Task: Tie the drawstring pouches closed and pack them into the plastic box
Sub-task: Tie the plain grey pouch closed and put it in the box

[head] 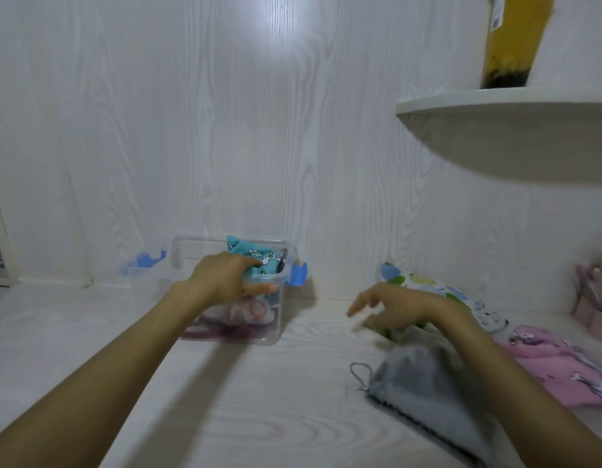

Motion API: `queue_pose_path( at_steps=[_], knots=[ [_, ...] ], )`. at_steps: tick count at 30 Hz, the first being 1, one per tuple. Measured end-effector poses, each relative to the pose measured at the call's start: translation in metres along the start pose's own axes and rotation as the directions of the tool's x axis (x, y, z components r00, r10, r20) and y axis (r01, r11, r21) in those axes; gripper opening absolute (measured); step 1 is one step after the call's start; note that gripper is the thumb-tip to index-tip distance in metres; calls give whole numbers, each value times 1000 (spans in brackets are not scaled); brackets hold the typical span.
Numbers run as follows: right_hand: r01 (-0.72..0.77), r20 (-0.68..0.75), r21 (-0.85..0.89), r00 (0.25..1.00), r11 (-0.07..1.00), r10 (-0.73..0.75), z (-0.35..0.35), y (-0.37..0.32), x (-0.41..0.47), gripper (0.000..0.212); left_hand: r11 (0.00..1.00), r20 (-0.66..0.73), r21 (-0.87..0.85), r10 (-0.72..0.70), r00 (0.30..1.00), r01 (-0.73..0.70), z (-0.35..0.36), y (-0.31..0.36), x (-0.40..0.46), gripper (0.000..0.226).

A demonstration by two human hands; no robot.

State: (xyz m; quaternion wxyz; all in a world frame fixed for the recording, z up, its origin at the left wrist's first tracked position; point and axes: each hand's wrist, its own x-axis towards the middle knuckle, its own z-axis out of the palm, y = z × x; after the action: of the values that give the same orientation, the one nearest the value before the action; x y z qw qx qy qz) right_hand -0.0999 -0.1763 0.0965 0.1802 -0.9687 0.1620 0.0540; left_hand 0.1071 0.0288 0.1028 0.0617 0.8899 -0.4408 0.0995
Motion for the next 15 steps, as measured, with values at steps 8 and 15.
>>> queue_pose_path(
  at_steps=[8, 15],
  knots=[
    [-52, -198, -169, 980, 984, 18, 45, 39, -11, 16, 884, -458, -217, 283, 842, -415, 26, 98, -26, 34],
    [244, -578, 196, 811, 950, -89, 47, 31, 0, 13, 794, 119, -604, 170, 978, -65, 92, 111, -9, 28]
  ],
)
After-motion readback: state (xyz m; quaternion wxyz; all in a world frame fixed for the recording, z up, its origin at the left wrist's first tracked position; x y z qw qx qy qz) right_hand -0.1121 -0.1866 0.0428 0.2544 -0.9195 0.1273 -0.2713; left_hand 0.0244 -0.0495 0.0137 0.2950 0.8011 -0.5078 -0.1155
